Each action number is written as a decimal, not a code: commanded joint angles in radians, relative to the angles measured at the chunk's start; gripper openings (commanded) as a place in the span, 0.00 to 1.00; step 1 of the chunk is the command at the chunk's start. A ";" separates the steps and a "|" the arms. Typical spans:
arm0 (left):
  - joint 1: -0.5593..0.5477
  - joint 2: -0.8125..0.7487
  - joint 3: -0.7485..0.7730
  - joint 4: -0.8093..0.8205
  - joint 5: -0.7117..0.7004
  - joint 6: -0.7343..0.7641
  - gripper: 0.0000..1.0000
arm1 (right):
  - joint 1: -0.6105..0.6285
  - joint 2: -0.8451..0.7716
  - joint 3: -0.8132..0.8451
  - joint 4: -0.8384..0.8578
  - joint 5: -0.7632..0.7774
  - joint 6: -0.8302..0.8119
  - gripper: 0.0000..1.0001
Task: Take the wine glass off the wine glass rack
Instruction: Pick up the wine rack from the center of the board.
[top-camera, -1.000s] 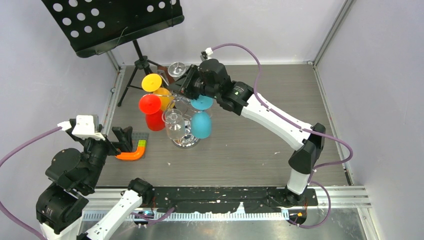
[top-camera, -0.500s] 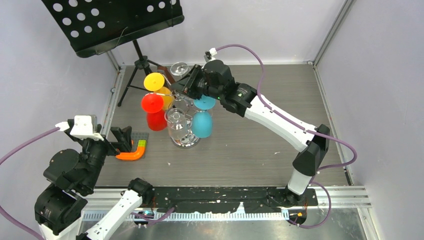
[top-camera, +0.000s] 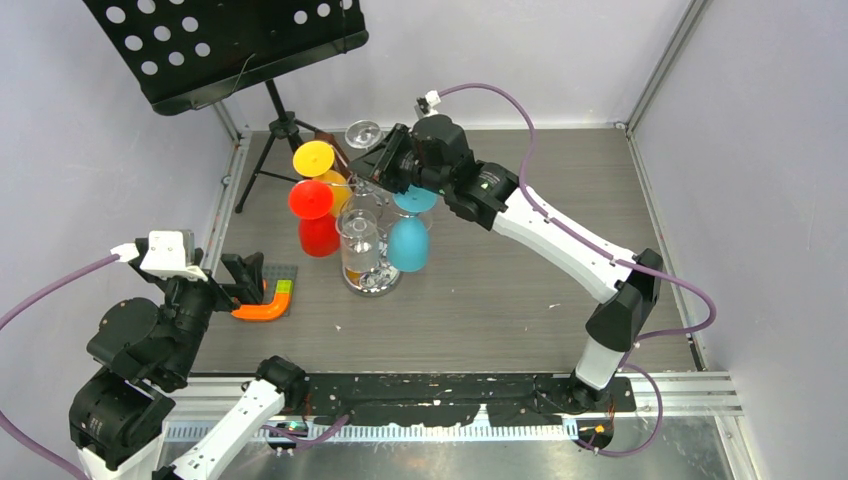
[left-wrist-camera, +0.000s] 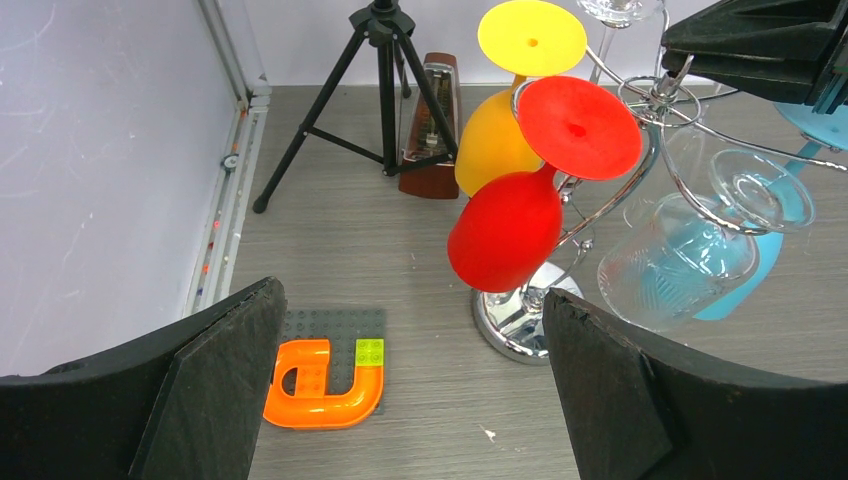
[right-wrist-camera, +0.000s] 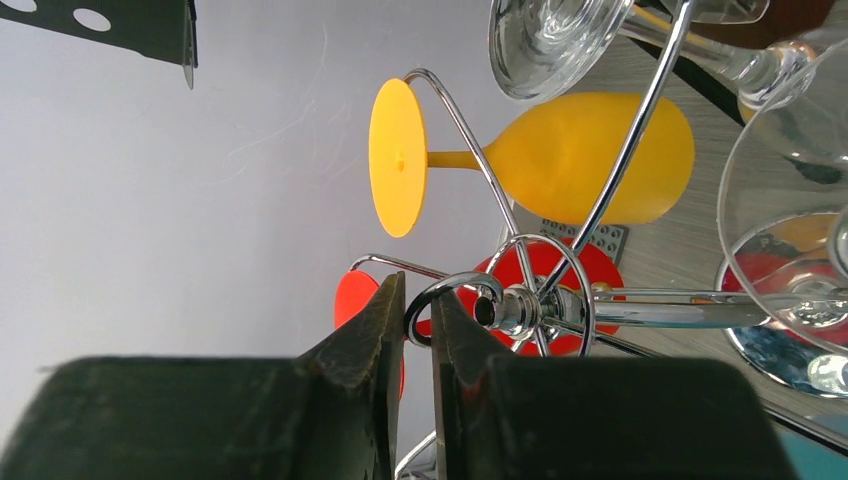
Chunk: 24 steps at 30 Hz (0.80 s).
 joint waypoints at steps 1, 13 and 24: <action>0.003 0.022 0.022 0.018 0.000 -0.007 0.98 | -0.016 -0.123 0.116 0.189 0.042 -0.012 0.06; 0.003 0.020 0.023 0.016 -0.001 -0.004 0.98 | -0.030 -0.146 0.124 0.190 0.053 -0.033 0.06; 0.002 0.020 0.032 0.011 -0.006 0.001 0.98 | -0.033 -0.159 0.135 0.200 0.057 -0.051 0.06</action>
